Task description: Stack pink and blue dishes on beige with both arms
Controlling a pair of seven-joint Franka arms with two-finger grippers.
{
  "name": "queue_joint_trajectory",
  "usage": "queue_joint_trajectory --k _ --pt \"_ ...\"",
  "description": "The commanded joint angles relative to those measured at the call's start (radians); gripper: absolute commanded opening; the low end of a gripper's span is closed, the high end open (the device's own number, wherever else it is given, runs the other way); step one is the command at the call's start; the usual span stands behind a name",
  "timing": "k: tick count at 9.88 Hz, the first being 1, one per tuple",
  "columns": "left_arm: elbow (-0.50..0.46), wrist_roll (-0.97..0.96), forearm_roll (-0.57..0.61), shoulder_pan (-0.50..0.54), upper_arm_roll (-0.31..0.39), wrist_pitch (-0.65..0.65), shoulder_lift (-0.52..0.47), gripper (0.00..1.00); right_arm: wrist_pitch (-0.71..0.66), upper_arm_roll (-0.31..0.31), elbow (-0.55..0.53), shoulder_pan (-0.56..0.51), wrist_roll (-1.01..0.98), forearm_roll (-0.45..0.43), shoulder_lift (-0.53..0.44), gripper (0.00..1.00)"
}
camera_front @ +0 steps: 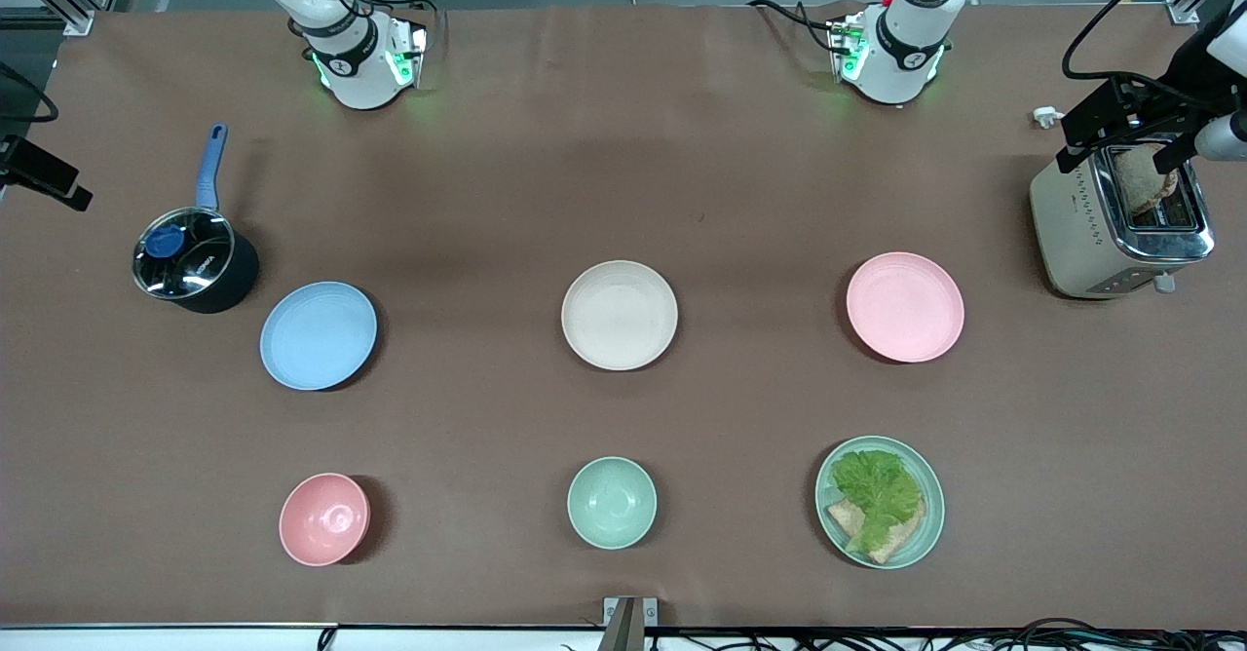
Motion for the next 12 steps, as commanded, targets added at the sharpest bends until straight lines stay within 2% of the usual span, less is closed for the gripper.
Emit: queue_joint_trajectory --k 1,3,5,7,8,10,11,12 --pt "-0.028 -0.005 0.014 0.002 -0.008 -0.011 -0.001 1.0 -0.002 -0.001 -0.014 -0.001 0.006 0.01 -0.017 1.0" --pt "-0.025 -0.007 -0.001 0.004 -0.002 -0.009 0.003 1.0 -0.003 -0.001 -0.011 -0.002 -0.011 0.01 -0.015 1.0" --pt "-0.028 0.018 -0.065 0.002 0.07 0.004 0.034 1.0 0.0 -0.001 -0.011 0.001 -0.038 -0.004 -0.006 1.0" --pt "-0.039 0.091 -0.068 0.007 0.101 0.029 0.103 1.0 0.027 -0.009 -0.038 -0.008 -0.115 0.014 0.06 1.0" --pt "-0.059 0.157 -0.07 0.01 0.116 0.067 0.143 0.97 0.091 -0.013 -0.075 -0.013 -0.123 0.022 0.1 1.0" --pt "-0.236 0.278 -0.094 0.012 0.15 0.301 0.193 0.98 0.299 -0.026 -0.214 -0.022 -0.184 0.057 0.16 1.0" --pt "-0.328 0.342 -0.172 0.012 0.17 0.421 0.207 1.0 0.448 -0.027 -0.313 -0.034 -0.243 0.069 0.195 1.0" --pt "-0.394 0.424 -0.243 0.012 0.192 0.47 0.232 1.0 0.577 -0.029 -0.389 -0.045 -0.305 0.101 0.227 1.0"
